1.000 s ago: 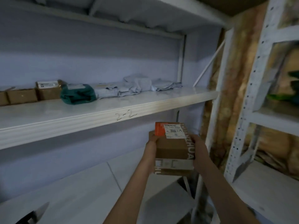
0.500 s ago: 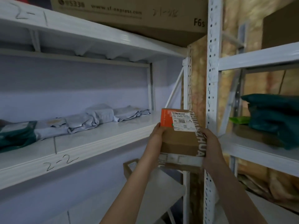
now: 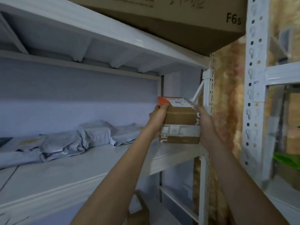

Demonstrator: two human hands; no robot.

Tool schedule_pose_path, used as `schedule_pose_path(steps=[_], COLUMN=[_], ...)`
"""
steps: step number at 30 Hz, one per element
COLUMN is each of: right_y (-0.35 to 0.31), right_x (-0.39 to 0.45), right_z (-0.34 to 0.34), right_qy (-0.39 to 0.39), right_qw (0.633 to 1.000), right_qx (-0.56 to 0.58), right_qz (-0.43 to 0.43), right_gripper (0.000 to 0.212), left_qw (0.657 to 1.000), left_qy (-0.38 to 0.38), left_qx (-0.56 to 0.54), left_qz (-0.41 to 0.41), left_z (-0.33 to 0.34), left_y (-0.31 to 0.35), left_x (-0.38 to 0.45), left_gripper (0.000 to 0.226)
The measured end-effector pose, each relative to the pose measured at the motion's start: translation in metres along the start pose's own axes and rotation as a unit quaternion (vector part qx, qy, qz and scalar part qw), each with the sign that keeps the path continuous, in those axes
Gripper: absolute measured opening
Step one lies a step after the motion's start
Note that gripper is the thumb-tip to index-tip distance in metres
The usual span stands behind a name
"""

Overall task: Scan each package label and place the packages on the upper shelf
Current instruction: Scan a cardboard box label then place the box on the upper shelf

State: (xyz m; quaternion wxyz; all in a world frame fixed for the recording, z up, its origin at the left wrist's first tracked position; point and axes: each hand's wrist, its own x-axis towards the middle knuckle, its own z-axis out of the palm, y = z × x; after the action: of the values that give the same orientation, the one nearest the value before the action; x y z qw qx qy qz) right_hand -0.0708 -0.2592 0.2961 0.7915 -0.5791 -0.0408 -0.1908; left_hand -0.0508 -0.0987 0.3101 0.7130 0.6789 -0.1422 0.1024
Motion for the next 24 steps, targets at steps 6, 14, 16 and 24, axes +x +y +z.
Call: schedule_pose_path(steps=[6, 14, 16, 24], right_y=[0.001, 0.022, 0.037, 0.104], right_x=[0.083, 0.18, 0.2, 0.241], right_z=[0.018, 0.031, 0.032, 0.039], right_qy=[0.01, 0.03, 0.031, -0.019], right_qw=[0.994, 0.983, 0.982, 0.97], right_qx=[-0.09, -0.142, -0.151, -0.239], right_qz=[-0.055, -0.114, -0.105, -0.03], right_gripper=[0.079, 0.051, 0.05, 0.039], left_qw=[0.999, 0.993, 0.987, 0.909], left_qy=[0.014, -0.022, -0.011, -0.002], left_qx=[0.045, 0.105, 0.159, 0.414], left_qz=[0.01, 0.039, 0.037, -0.05], left_z=[0.005, 0.007, 0.007, 0.003], left_y=[-0.001, -0.032, -0.039, -0.08], left_x=[0.074, 0.123, 0.133, 0.16], left_gripper=[0.094, 0.045, 0.049, 0.051])
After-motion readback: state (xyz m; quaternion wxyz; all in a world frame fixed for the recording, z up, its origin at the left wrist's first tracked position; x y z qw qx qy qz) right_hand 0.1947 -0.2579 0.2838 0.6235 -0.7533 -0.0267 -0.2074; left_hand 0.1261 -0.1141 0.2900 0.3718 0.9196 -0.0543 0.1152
